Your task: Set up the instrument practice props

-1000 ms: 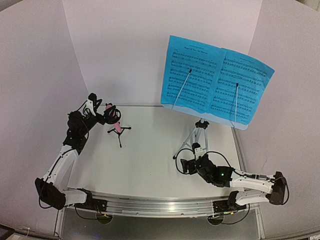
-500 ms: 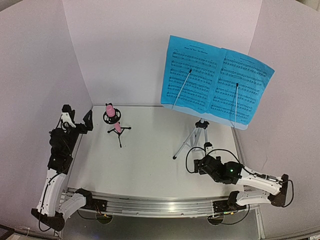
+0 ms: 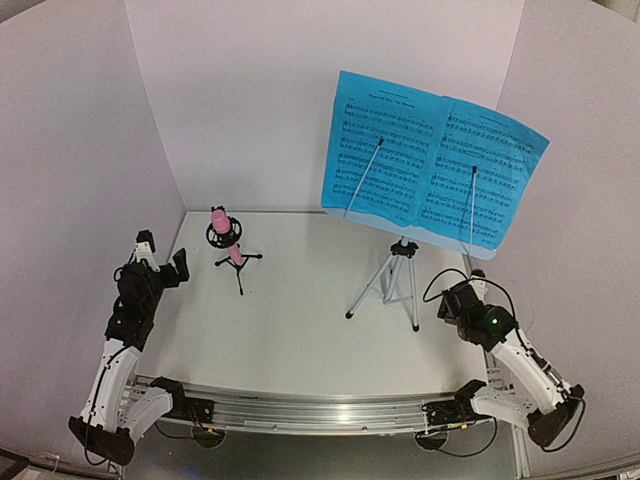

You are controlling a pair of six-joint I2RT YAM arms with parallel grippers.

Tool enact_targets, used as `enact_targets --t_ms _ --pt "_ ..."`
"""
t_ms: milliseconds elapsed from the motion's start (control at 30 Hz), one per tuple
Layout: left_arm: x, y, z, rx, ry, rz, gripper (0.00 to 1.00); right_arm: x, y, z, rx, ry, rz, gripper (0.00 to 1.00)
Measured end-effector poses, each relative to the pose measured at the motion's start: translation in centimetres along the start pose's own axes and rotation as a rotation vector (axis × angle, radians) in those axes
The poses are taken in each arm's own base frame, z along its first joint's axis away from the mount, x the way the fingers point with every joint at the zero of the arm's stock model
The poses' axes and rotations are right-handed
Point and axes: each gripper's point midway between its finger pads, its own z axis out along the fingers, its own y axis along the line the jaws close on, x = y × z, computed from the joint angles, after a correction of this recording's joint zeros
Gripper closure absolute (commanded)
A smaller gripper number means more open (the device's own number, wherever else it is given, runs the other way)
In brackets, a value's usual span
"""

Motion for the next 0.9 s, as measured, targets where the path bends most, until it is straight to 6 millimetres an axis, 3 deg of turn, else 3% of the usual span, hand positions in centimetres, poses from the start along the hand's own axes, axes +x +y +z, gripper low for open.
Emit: enact_targets --t_ms 133,300,400,533,633,767,900 --pt "0.2 0.3 0.1 -0.011 0.004 -0.008 0.00 0.1 -2.2 3.5 0.064 0.076 0.034 0.02" --pt "0.6 1.7 -0.3 -0.050 -0.007 -0.019 0.00 -0.7 -3.1 7.9 -0.005 0.109 0.133 0.02" --pt "1.8 2.8 0.0 -0.088 -0.011 -0.022 0.00 -1.3 -2.4 9.5 -0.091 0.042 0.142 0.02" --pt "6.3 4.5 2.1 -0.143 0.061 0.018 0.00 -1.6 -1.5 9.9 -0.227 -0.142 0.115 0.02" --pt "10.9 5.2 4.2 -0.144 0.138 0.099 0.00 -1.4 -1.3 9.5 -0.287 -0.255 0.086 0.02" --pt "17.1 5.0 4.3 -0.063 0.234 0.230 0.00 -0.8 -0.1 9.6 -0.367 -0.325 0.063 0.02" --pt "19.0 4.6 4.1 -0.023 0.262 0.272 0.00 1.2 0.3 10.1 -0.406 -0.344 0.063 0.02"
